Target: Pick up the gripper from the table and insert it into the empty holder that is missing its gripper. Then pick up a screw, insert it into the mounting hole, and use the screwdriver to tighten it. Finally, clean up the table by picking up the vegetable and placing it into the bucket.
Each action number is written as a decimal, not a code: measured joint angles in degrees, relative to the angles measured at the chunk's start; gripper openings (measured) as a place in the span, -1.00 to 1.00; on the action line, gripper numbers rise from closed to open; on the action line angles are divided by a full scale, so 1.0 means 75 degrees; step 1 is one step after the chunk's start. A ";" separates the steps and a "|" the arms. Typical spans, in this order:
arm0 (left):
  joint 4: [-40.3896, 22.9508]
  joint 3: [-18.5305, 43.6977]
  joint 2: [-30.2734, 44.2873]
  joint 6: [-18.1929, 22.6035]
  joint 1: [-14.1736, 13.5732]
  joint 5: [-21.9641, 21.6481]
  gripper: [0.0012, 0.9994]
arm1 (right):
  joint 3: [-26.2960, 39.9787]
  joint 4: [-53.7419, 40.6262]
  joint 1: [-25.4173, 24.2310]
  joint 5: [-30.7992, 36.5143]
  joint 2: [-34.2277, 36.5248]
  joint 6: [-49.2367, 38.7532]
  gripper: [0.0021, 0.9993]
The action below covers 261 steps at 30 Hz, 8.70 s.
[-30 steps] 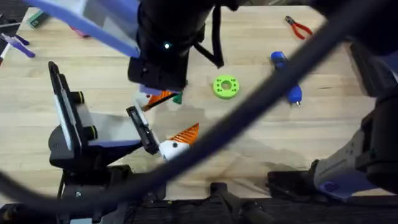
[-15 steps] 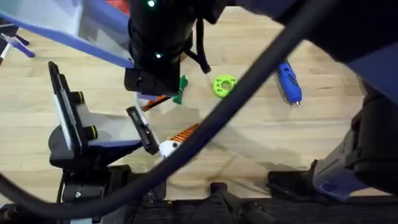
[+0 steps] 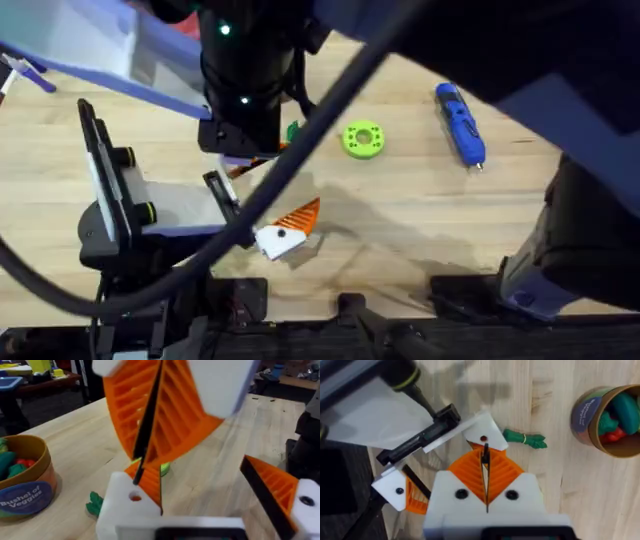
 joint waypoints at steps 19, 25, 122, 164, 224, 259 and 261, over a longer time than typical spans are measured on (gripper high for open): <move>0.0000 0.0000 0.0001 0.0000 -0.0002 -0.0001 0.97 | 0.0000 0.0030 0.0000 0.0000 0.0061 0.0002 -0.99; 0.0000 0.0000 0.0000 0.0000 -0.0003 -0.0002 0.97 | 0.0000 0.0024 0.0003 0.0000 0.0067 0.0002 -0.99; -0.0003 0.0000 0.0002 -0.0003 0.0000 0.0018 0.97 | 0.0012 0.0138 0.0067 0.0004 0.0481 0.0008 -0.99; -0.0017 0.0000 0.0003 -0.0003 0.0006 0.0062 0.97 | 0.0067 0.0109 -0.0058 0.0213 0.0484 -0.0030 0.98; -0.0017 0.0000 0.0000 -0.0002 0.0006 0.0081 0.97 | -0.6277 0.0986 -0.7707 0.0554 -0.4552 0.4949 0.99; -0.0017 0.0000 0.0000 -0.0003 0.0006 0.0082 0.97 | -0.6277 0.1047 -0.7708 0.0554 -0.4552 0.4924 0.99; -0.0017 0.0000 0.0001 -0.0001 0.0006 0.0079 0.97 | -0.6277 0.1047 -0.7708 0.0554 -0.4552 0.4924 0.99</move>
